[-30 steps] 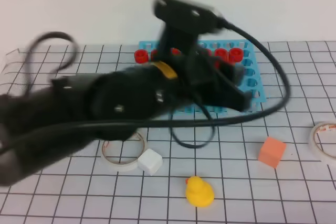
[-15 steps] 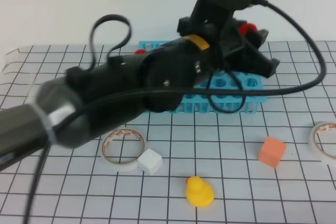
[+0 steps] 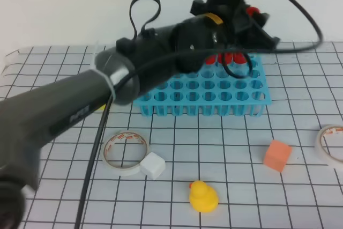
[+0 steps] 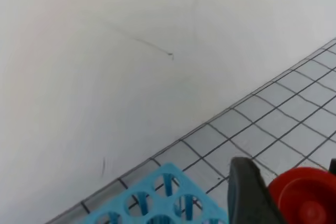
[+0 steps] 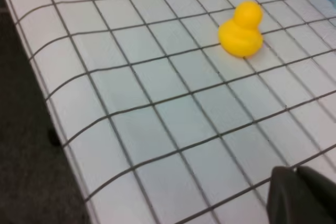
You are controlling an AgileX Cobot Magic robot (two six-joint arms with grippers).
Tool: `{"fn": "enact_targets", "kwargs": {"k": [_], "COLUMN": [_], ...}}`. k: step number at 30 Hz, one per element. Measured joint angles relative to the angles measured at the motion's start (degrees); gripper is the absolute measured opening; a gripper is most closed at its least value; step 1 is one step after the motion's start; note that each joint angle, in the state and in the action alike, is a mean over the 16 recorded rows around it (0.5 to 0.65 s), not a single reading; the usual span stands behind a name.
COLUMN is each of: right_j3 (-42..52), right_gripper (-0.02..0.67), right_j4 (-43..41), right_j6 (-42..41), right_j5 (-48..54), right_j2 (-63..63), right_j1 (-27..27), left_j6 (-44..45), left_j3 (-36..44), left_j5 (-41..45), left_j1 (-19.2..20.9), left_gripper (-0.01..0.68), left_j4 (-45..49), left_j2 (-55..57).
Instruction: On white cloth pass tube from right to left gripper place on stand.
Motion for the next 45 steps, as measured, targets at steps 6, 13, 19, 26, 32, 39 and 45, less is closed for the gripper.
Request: {"fn": "enact_targets", "kwargs": {"k": [6, 13, 19, 26, 32, 39, 45], "right_j3": [0.0, 0.0, 0.0, 0.0, 0.0, 0.0, 0.01], "right_gripper": [-0.001, -0.001, -0.001, -0.001, -0.001, -0.001, -0.001], "right_j4": [-0.36, -0.59, -0.61, -0.61, -0.61, -0.61, -0.61], "right_j6": [0.0, 0.0, 0.0, 0.0, 0.0, 0.0, 0.0], "right_j5": [-1.21, -1.92, -1.85, -1.84, -1.84, -1.84, -1.84], "right_j2": [0.0, 0.0, 0.0, 0.0, 0.0, 0.0, 0.0], "right_j1": [0.0, 0.0, 0.0, 0.0, 0.0, 0.0, 0.0], "left_j6": [-0.71, -0.83, 0.55, 4.44, 8.5, 10.94, 11.72], "left_j3": [-5.72, -8.91, -9.45, -9.82, -10.18, -10.46, -10.46], "left_j5": [3.18, 4.97, 6.15, 7.59, 8.32, 7.81, 7.65], "left_j1": [2.22, 3.0, 2.85, 1.96, 1.01, 0.45, 0.42], "left_gripper": [0.259, 0.258, 0.258, 0.258, 0.258, 0.258, 0.258], "left_j4": [-1.07, -2.26, -3.19, -4.07, -4.2, -4.2, -4.2], "left_j2": [4.44, 6.8, 7.19, 7.5, 7.82, 8.66, 9.73]}}
